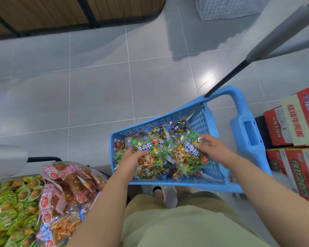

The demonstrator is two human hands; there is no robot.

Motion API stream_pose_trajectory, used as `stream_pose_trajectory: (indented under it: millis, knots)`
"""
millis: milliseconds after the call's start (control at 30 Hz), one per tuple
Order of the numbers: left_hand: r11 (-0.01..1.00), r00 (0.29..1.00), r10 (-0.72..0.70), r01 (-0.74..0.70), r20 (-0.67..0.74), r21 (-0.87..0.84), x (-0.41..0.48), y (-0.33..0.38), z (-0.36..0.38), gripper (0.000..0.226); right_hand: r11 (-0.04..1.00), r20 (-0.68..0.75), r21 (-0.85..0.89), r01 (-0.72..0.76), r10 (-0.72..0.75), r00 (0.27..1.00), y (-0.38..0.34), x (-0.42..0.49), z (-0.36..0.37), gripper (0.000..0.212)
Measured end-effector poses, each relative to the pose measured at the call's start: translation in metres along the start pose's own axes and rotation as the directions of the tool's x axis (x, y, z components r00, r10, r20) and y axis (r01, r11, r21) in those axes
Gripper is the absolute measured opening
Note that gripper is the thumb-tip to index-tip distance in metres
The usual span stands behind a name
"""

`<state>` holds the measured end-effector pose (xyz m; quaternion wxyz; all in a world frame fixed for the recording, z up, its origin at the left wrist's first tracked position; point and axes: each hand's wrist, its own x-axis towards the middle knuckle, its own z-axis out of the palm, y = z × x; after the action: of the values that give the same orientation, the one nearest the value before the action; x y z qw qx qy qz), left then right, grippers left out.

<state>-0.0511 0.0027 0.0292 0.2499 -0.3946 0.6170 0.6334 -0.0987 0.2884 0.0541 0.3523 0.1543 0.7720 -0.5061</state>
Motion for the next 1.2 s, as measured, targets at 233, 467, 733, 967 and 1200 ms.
stream_pose_trajectory:
  millis: [233,467,733,967,1200]
  knots:
    - [0.982,0.967,-0.064,0.017,0.248,0.187,-0.017,0.024,0.021,0.108,0.984,0.161,-0.092,0.152,-0.136,0.978,-0.044,-0.007,0.038,0.014]
    - [0.980,0.966,-0.042,-0.011,0.256,0.199,-0.015,0.012,0.016,0.143,0.984,0.043,-0.021,0.175,-0.174,0.984,-0.050,0.017,0.058,0.010]
    - [0.999,0.997,-0.030,0.032,-0.073,0.021,-0.012,-0.005,0.010,0.142,0.861,-0.165,-0.500,-0.097,0.015,0.986,0.023,0.065,0.023,0.046]
    - [0.984,0.983,-0.038,0.006,-0.182,-0.176,-0.020,-0.015,0.016,0.147,0.751,-0.211,-0.637,-0.173,0.046,0.976,0.023,0.087,0.035,0.100]
    - [0.944,0.963,-0.066,-0.025,-0.261,-0.330,-0.032,-0.021,0.031,0.137,0.955,-0.223,-0.282,-0.091,0.027,0.974,0.026,0.084,0.036,0.048]
